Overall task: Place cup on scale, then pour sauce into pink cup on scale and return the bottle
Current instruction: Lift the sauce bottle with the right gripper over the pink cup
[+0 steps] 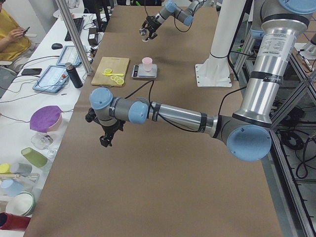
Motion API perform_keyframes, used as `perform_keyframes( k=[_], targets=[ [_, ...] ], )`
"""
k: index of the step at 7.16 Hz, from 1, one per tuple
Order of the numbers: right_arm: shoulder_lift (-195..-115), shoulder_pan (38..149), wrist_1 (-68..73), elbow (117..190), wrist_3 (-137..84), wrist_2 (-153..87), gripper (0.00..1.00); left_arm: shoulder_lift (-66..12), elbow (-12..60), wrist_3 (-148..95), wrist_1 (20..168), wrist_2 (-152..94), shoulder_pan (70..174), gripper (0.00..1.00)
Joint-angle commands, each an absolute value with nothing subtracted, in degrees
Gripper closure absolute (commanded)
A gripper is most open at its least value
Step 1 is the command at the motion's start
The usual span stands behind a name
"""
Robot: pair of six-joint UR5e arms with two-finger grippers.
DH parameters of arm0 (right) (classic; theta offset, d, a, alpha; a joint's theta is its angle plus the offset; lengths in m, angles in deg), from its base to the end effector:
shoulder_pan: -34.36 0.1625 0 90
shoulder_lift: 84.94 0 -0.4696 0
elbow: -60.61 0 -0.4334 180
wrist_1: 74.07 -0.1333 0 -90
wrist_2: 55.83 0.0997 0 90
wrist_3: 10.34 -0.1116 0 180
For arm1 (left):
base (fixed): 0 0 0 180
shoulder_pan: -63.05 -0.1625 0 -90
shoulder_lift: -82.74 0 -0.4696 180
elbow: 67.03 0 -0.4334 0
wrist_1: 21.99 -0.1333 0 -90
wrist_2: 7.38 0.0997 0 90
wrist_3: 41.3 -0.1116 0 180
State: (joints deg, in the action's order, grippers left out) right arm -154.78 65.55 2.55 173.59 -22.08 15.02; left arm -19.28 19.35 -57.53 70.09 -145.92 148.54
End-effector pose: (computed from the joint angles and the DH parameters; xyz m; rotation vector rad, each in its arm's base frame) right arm -0.4433 -0.4670 0.2820 0.9890 -0.3185 -0.5831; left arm 0.0007 -0.6400 0.6130 0.2591 0.8290 0.4166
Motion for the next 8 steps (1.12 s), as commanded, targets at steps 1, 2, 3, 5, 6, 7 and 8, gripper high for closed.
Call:
perform_keyframes(
  k=[1, 2, 3, 5, 6, 7, 8],
  targets=[
    [-151.31, 62.94, 14.83, 173.99, -17.3, 9.76, 0.92, -16.24, 16.03, -58.87, 76.33, -146.6, 149.45, 0.01],
    [-148.51, 61.36, 21.75, 174.07, -16.24, 6.08, 0.94, -15.71, 16.03, -58.87, 76.62, -146.68, 149.45, 0.01],
    [-146.05, 60.47, 27.04, 173.73, -16.05, 4.83, 0.94, -15.61, 16.03, -58.87, 76.62, -146.68, 149.62, 0.01],
    [-144.62, 59.5, 31.55, 172.94, -12.56, 1.05, 0.98, -15.09, 16.03, -58.96, 76.71, -146.68, 149.89, 0.01],
    [-143.22, 59.41, 33.23, 172.32, -11.05, -0.27, 0.98, -15.08, 16.03, -58.87, 76.62, -146.95, 149.97, 0.01],
    [-142.86, 58.97, 33.94, 171.19, -10.78, -2.37, 0.98, -15.08, 15.94, -58.87, 76.62, -146.95, 150.06, 0.01],
    [-141.29, 58.97, 34.04, 168.91, -10.78, -3.44, 0.98, -15.08, 15.94, -58.87, 76.62, -146.95, 150.06, 0.01]
  ],
)
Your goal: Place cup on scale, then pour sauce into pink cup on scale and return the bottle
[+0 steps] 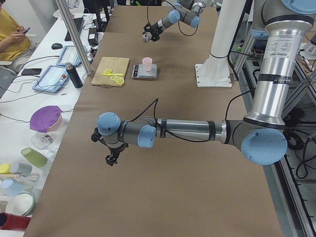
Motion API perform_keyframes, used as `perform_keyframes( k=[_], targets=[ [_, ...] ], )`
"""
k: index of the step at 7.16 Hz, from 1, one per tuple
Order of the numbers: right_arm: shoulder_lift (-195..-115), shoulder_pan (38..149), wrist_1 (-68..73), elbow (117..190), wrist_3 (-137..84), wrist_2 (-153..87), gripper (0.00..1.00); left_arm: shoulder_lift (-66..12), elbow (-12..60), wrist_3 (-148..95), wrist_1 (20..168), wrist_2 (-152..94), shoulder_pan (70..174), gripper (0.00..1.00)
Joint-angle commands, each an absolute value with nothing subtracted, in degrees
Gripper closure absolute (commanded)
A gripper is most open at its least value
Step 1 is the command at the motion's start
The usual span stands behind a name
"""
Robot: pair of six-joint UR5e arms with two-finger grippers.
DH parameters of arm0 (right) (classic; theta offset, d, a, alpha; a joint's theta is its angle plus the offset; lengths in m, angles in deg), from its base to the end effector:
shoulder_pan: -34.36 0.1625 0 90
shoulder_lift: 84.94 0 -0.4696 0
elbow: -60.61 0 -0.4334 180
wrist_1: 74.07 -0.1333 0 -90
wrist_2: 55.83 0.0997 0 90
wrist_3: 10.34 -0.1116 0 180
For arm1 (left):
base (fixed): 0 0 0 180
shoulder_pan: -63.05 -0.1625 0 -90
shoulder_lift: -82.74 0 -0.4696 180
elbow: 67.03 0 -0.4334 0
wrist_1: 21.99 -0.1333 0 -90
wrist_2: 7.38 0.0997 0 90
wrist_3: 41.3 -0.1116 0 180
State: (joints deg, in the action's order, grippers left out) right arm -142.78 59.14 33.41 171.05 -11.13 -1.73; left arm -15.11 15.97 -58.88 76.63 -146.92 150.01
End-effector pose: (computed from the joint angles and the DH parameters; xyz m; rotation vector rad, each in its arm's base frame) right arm -0.5039 -0.4515 0.2323 0.8543 0.1920 -0.8630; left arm -0.0161 -0.6095 0.6763 0.2647 0.8422 0.4078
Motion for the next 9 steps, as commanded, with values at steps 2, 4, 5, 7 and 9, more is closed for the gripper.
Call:
perform_keyframes(
  k=[2, 4, 5, 7, 9],
  targets=[
    [-140.49, 58.44, 34.04, 166.09, -10.69, -5.28, 0.97, -15.08, 15.86, -58.79, 76.62, -146.95, 150.06, 0.01],
    [-138.65, 57.91, 34.04, 163.11, -10.69, -6.7, 0.97, -15.0, 15.77, -58.79, 76.62, -146.95, 150.06, 0.01],
    [-137.51, 57.57, 34.04, 161.78, -10.69, -7.57, 0.97, -15.08, 15.59, -58.79, 76.62, -146.95, 150.06, 0.01],
    [-137.58, 57.04, 34.21, 160.63, -10.6, -10.02, 0.97, -15.08, 15.42, -58.79, 76.62, -146.95, 150.15, 0.01],
    [-137.59, 56.95, 35.26, 160.02, -10.42, -11.0, 0.97, -15.08, 15.41, -58.79, 76.53, -146.95, 150.41, 0.01]
  ],
)
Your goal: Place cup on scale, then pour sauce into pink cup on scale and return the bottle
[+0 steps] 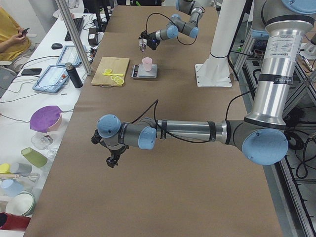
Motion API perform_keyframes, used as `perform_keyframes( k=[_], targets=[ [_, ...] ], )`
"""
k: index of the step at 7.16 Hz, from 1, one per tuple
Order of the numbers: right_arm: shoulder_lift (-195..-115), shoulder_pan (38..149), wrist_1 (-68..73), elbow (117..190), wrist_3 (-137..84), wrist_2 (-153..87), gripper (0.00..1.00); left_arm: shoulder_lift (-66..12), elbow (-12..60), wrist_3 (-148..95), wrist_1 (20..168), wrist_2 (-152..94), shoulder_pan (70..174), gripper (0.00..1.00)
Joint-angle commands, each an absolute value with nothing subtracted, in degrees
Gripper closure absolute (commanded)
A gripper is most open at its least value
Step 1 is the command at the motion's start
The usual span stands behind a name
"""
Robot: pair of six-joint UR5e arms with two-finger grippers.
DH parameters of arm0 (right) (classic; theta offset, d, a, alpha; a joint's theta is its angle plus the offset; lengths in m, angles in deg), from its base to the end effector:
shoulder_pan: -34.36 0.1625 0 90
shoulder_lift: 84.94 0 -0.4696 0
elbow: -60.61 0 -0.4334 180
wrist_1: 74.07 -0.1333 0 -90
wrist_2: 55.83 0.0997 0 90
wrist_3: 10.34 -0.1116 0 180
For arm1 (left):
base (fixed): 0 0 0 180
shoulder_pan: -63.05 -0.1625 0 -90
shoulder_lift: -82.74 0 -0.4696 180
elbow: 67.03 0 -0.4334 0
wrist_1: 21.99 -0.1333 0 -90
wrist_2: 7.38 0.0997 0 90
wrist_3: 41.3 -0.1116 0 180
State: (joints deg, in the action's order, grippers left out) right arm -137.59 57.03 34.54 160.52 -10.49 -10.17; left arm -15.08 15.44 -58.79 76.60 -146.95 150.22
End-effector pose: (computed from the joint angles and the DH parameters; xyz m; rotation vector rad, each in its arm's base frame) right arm -0.5689 -0.4666 0.2397 0.8446 0.3793 -0.8983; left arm -0.0183 -0.6086 0.6817 0.2559 0.8437 0.3986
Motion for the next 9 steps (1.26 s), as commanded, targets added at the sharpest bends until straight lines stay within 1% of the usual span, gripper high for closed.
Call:
perform_keyframes(
  k=[1, 9],
  targets=[
    [-137.76, 56.69, 35.53, 159.84, -10.42, -11.88, 0.97, -15.08, 15.41, -58.79, 76.53, -146.95, 150.5, 0.01],
    [-137.41, 55.72, 39.12, 159.92, -10.34, -14.52, 0.97, -15.09, 15.06, -58.52, 76.53, -146.95, 150.68, 0.01]
  ],
)
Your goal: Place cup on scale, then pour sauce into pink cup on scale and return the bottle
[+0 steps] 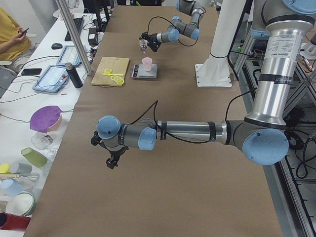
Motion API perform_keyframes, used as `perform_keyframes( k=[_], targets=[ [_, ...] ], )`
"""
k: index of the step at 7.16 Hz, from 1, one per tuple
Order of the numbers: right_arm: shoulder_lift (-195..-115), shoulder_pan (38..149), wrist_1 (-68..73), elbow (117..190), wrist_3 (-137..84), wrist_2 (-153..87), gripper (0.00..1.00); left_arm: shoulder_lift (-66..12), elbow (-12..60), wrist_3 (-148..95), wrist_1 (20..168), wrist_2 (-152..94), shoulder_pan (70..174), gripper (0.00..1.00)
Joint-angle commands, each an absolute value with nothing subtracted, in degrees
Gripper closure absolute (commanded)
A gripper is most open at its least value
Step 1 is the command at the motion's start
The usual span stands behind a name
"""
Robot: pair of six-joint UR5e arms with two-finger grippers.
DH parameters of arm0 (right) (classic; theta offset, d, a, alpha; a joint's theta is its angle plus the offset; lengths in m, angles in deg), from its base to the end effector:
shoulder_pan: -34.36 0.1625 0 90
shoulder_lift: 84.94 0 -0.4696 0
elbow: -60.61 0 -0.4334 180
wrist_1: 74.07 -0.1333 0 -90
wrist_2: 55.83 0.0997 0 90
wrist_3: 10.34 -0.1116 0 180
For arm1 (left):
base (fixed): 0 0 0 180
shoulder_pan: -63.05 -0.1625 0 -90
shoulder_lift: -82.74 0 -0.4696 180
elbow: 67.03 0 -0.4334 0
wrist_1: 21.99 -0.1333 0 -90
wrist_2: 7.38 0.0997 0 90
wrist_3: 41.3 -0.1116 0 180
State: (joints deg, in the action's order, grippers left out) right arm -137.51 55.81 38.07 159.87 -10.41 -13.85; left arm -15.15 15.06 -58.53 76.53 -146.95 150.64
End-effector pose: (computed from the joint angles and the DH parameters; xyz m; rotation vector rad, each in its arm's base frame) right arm -0.5765 -0.4589 0.2465 0.8289 0.4720 -0.9285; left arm -0.0228 -0.6087 0.6846 0.2508 0.8439 0.3847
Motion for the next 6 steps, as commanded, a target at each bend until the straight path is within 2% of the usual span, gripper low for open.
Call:
perform_keyframes(
  k=[1, 6],
  targets=[
    [-137.32, 55.72, 39.05, 160.01, -10.34, -14.52, 0.97, -15.08, 15.06, -58.44, 76.53, -146.95, 150.68, 0.01],
    [-138.02, 55.8, 39.22, 165.64, -10.08, -13.47, 0.97, -15.7, 15.33, -58.08, 76.44, -147.04, 151.12, 0.01]
  ],
)
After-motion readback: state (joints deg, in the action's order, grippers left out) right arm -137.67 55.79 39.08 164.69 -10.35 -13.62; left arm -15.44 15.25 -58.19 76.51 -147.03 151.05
